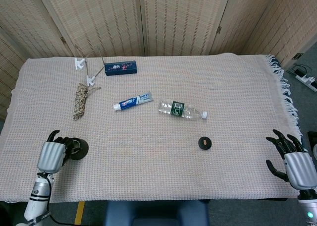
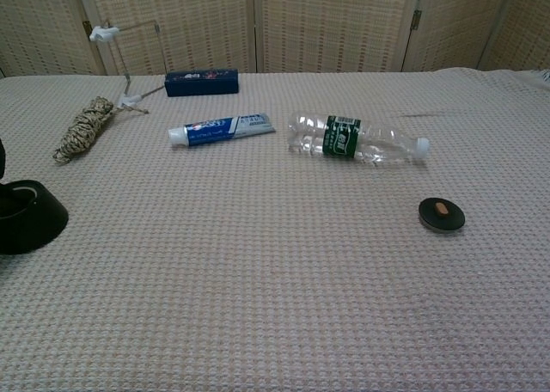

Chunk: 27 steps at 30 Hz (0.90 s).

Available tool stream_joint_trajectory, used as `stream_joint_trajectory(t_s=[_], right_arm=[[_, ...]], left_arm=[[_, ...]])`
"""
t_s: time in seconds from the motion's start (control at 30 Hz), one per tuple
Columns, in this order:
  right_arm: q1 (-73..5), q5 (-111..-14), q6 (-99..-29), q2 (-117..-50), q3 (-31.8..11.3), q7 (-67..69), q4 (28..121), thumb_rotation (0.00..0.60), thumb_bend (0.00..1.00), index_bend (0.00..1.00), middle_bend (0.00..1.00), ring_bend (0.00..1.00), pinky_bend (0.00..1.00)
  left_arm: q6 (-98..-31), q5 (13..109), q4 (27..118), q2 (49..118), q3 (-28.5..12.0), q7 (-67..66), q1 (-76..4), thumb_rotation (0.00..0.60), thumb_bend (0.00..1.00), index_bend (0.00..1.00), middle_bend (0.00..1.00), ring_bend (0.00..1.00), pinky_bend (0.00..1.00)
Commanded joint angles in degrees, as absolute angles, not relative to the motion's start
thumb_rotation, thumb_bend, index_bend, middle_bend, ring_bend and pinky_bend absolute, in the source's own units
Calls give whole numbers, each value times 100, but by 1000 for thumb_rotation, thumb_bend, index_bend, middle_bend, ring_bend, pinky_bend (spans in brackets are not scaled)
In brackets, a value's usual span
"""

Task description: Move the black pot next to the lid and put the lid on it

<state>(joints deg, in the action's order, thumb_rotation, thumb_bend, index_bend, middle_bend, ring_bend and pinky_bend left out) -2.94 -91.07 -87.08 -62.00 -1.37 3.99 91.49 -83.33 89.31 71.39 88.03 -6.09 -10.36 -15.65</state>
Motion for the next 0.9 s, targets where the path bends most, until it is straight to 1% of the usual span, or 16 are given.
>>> stream_joint_trajectory(t_s=[0.03, 0.13, 0.23, 0.53, 0.9], right_arm=[[-292, -9100, -8704, -6200, -136, 393, 9154, 600, 383, 197, 119, 232, 113], [-283, -9090, -8714, -6200, -137, 388, 9160, 600, 383, 197, 119, 232, 113], [-277, -9077, -8714, -6196, -138, 378, 9168, 600, 383, 197, 119, 231, 113], [-254, -9060, -8733, -6192, -135, 350, 9191, 600, 383, 197, 119, 232, 112], [-226, -9041, -8732, -6194, -116, 301, 9210, 600, 383, 197, 119, 232, 112]], left_arm=[[-8311, 8970, 7047, 8824, -678, -962, -1682, 600, 527, 629, 625, 578, 238], [-8274, 9013, 6954, 8847, -734, -890, -1818, 600, 540, 667, 669, 610, 249], [-8241, 9056, 6905, 8844, -774, -844, -1943, 600, 543, 684, 687, 623, 253], [-8271, 9414, 7174, 8734, -826, -904, -2334, 600, 543, 686, 688, 624, 252], [-7830, 9851, 7924, 8740, -999, -1212, -3174, 600, 543, 685, 688, 622, 240]])
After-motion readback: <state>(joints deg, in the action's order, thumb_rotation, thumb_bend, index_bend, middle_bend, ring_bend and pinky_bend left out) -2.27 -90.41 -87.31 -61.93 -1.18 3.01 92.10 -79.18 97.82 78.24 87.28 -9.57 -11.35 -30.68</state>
